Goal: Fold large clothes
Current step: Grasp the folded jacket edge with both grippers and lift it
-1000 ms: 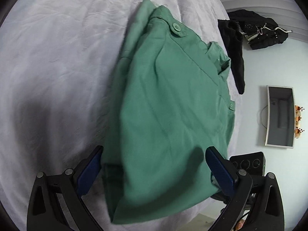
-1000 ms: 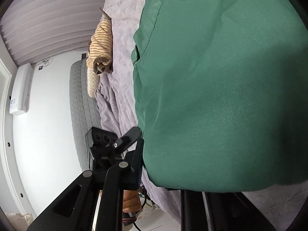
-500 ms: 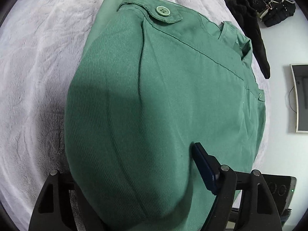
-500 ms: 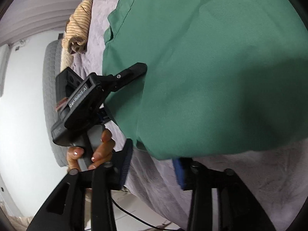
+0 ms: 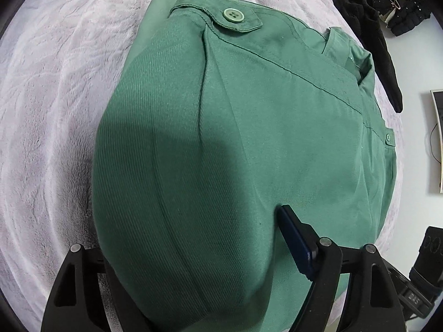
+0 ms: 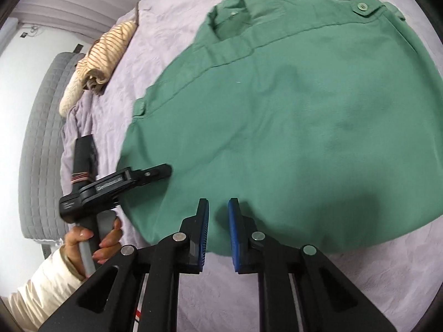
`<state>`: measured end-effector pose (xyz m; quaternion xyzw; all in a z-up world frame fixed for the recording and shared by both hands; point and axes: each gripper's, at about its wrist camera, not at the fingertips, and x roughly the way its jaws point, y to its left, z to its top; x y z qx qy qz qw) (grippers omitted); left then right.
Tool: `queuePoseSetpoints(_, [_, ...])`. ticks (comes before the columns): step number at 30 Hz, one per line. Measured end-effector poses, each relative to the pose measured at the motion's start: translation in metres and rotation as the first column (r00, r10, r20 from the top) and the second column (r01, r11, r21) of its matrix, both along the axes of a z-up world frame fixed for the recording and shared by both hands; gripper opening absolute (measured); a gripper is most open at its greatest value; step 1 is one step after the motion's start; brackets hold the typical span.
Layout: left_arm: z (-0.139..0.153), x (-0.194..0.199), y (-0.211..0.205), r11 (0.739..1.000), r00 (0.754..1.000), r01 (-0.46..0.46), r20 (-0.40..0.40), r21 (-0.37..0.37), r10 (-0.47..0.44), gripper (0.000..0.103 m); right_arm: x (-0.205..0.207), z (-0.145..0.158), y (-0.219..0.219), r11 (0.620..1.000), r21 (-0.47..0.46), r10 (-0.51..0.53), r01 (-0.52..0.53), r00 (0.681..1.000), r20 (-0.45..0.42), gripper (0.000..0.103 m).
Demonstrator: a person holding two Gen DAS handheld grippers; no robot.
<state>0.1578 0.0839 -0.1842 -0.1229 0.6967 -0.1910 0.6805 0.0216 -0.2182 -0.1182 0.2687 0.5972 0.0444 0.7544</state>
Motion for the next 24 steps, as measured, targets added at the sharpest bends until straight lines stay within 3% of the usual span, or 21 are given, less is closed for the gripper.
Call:
queuePoseSetpoints(2, [0.001, -0.002, -0.001, 1.000, 1.000, 0.002, 0.016, 0.024, -0.002, 0.082, 0.000, -0.015, -0.007, 1.000, -0.004, 0.005, -0.005, 1.000, -0.029, 0.014])
queuePoseSetpoints(4, [0.004, -0.004, -0.004, 0.999, 0.999, 0.000, 0.048, 0.053, -0.002, 0.074, 0.001, -0.036, -0.012, 1.000, 0.011, 0.013, -0.012, 0.997, -0.072, 0.011])
queuePoseSetpoints(6, [0.010, -0.007, -0.007, 0.998, 0.996, 0.009, 0.090, 0.057, -0.014, 0.047, 0.002, -0.051, -0.013, 1.000, 0.021, 0.022, -0.021, 0.996, -0.090, 0.009])
queuePoseSetpoints(9, [0.020, -0.007, -0.008, 0.999, 0.993, 0.016, 0.118, 0.034, -0.020, 0.025, 0.003, -0.061, -0.013, 0.999, 0.043, 0.034, -0.031, 0.996, -0.087, 0.008])
queuePoseSetpoints(11, [0.027, -0.007, -0.004, 1.000, 0.993, 0.001, 0.117, -0.008, 0.000, 0.019, 0.004, -0.063, -0.014, 0.998, 0.057, 0.039, -0.034, 0.996, -0.084, 0.008])
queuePoseSetpoints(12, [0.030, -0.008, 0.004, 0.998, 0.994, -0.027, 0.100, -0.063, 0.033, 0.017, 0.003, -0.064, -0.015, 0.997, 0.064, 0.042, -0.037, 0.996, -0.081, 0.008])
queuePoseSetpoints(14, [0.040, -0.009, 0.017, 0.973, 0.992, -0.093, 0.063, -0.213, 0.109, 0.017, 0.001, -0.066, -0.017, 0.996, 0.088, 0.039, -0.033, 0.996, -0.075, 0.008])
queuePoseSetpoints(16, [0.055, -0.010, 0.013, 0.956, 0.989, -0.108, 0.064, -0.272, 0.130, 0.017, -0.001, -0.069, -0.023, 0.992, 0.126, 0.027, -0.018, 0.997, -0.070, 0.008])
queuePoseSetpoints(20, [0.095, -0.016, -0.024, 0.951, 0.988, -0.026, 0.138, -0.307, 0.071, 0.017, -0.003, -0.075, -0.032, 0.979, 0.202, 0.002, 0.013, 0.997, -0.073, 0.008])
queuePoseSetpoints(24, [0.145, -0.024, -0.090, 0.961, 0.955, 0.137, 0.290, -0.241, -0.063, 0.017, -0.006, -0.068, -0.045, 0.960, 0.278, -0.012, 0.032, 0.997, -0.072, 0.009])
